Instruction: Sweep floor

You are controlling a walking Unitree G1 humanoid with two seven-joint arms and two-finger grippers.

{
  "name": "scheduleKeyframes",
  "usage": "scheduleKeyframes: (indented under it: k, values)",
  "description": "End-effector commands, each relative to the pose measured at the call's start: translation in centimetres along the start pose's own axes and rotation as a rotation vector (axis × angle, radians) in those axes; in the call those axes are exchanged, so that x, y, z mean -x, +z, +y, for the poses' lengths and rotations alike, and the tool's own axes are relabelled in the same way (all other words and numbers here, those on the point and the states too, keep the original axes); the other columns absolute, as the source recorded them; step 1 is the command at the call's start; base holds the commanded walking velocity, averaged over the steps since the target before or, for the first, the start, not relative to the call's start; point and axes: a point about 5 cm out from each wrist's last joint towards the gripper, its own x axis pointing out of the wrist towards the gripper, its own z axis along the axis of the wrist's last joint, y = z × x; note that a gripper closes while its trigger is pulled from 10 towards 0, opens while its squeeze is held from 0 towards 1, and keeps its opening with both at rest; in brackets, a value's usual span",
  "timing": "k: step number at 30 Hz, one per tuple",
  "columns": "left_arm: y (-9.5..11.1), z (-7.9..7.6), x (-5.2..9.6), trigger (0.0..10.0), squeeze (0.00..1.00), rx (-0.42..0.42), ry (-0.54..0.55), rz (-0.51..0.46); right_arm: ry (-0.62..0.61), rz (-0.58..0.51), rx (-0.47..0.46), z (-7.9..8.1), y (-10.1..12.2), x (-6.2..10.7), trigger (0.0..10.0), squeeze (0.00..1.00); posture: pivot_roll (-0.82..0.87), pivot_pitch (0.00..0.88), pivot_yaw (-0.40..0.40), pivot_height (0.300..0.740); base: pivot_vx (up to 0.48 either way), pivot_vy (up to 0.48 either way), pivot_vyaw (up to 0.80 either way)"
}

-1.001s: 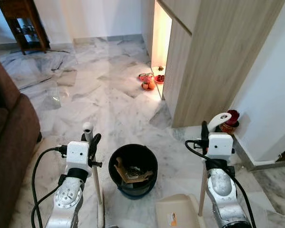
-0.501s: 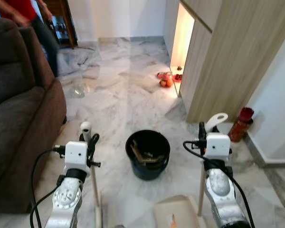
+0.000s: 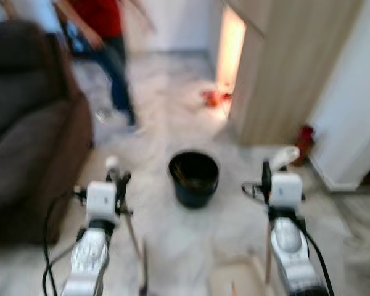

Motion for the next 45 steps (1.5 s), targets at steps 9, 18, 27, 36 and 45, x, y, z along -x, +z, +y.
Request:
scheduleKeyframes:
  k: [9,18,27,36,45]
  values:
    - [1.46,0.45,-1.03,10.0,0.00,-0.026,0.002,-0.065,-0.026,-0.012,-0.032,-0.22,0.59,-0.87,10.0,0.00,0.12,0.008,0.021,0.740,0.000,0.000,-0.80]
    - [1.51,0.41,-1.07,10.0,0.00,-0.025,0.002,-0.068,-0.023,-0.008,-0.036,-0.17,0.51,-0.92,10.0,0.00,0.12,0.008,0.020,0.740,0.000,0.000,-0.80]
    - [1.51,0.33,-1.10,10.0,0.00,-0.023,0.000,-0.069,-0.026,-0.002,-0.029,-0.25,0.31,-0.85,10.0,0.00,0.12,0.006,0.020,0.740,0.000,0.000,-0.80]
    - [1.51,0.51,-1.52,10.0,0.00,-0.063,-0.012,-0.061,-0.035,-0.005,-0.037,-0.01,0.38,-0.93,10.0,0.00,0.13,0.000,0.032,0.740,0.000,0.000,-0.80]
    - [1.56,0.34,-1.58,10.0,0.00,-0.068,-0.019,-0.064,-0.037,-0.005,-0.033,-0.05,0.30,-0.89,10.0,0.00,0.12,0.002,0.036,0.740,0.000,-0.121,-0.80]
